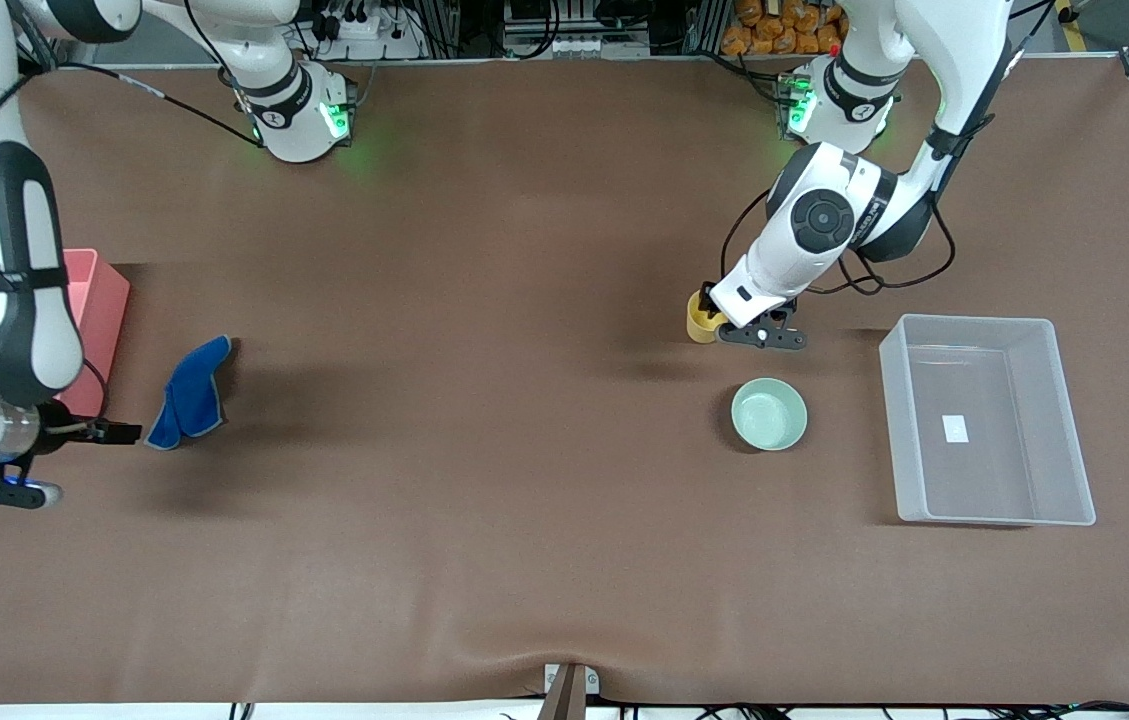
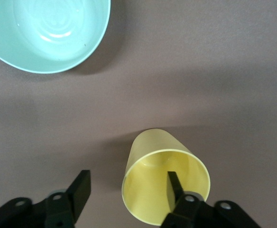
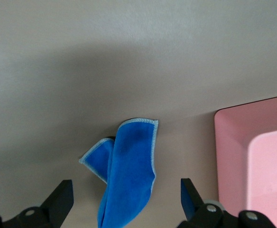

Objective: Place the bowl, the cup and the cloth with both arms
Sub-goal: 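Grasp the yellow cup with the left gripper while the right gripper grasps the cloth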

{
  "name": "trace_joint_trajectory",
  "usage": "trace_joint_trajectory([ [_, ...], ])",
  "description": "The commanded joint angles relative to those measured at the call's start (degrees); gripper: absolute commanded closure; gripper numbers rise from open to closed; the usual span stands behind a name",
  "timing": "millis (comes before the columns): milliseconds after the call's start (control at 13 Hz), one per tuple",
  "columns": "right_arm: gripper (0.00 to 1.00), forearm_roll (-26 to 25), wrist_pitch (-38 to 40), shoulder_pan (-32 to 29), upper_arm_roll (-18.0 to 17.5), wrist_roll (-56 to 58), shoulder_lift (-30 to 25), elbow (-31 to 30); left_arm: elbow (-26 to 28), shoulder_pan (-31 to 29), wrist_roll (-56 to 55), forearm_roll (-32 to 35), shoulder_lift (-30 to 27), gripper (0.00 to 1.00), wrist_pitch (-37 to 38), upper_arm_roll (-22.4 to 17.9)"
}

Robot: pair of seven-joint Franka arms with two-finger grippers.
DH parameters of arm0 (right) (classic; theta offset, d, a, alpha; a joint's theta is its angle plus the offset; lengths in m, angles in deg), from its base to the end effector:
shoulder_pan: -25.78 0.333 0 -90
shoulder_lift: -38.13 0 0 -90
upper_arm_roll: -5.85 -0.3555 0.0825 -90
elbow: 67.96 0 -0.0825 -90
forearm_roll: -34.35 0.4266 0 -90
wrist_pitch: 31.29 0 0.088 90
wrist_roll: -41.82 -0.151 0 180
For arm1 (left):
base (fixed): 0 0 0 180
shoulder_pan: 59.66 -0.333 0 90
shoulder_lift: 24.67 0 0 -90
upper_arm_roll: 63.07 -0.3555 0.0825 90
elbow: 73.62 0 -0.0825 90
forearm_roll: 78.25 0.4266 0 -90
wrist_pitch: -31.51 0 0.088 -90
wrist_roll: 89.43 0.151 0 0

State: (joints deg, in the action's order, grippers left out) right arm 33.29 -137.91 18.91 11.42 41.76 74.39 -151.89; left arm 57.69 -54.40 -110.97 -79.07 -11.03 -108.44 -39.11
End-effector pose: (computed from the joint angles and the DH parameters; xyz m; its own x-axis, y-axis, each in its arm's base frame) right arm 0.7216 -0.1515 0.2621 0.9517 -0.2006 -0.2323 -0.1885 -0.9793 0.0736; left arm 0.4801 -0.2759 0.2106 0.9878 -0.1183 -0.1016 -0.1113 -0.9912 0.0719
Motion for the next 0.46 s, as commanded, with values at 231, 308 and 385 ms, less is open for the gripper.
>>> trace_joint_trajectory([
  [231, 0.0, 2.55, -1.13, -1.66, -0.56, -2.4, 5.48, 0.96, 0.79, 0.55, -1.14, 0.47, 0.15, 1.0, -1.03, 0.3],
  [308, 0.0, 2.9, -1.13, -2.01, -0.56, -2.23, 6.27, 0.78, 0.7, 0.72, -1.14, 0.47, 0.59, 1.0, -1.12, 0.3],
  [385, 0.0, 2.99, -1.13, -2.62, -0.56, -2.23, 6.54, 0.08, 0.79, 1.16, -1.14, 0.47, 1.03, 1.0, -2.34, 0.21],
])
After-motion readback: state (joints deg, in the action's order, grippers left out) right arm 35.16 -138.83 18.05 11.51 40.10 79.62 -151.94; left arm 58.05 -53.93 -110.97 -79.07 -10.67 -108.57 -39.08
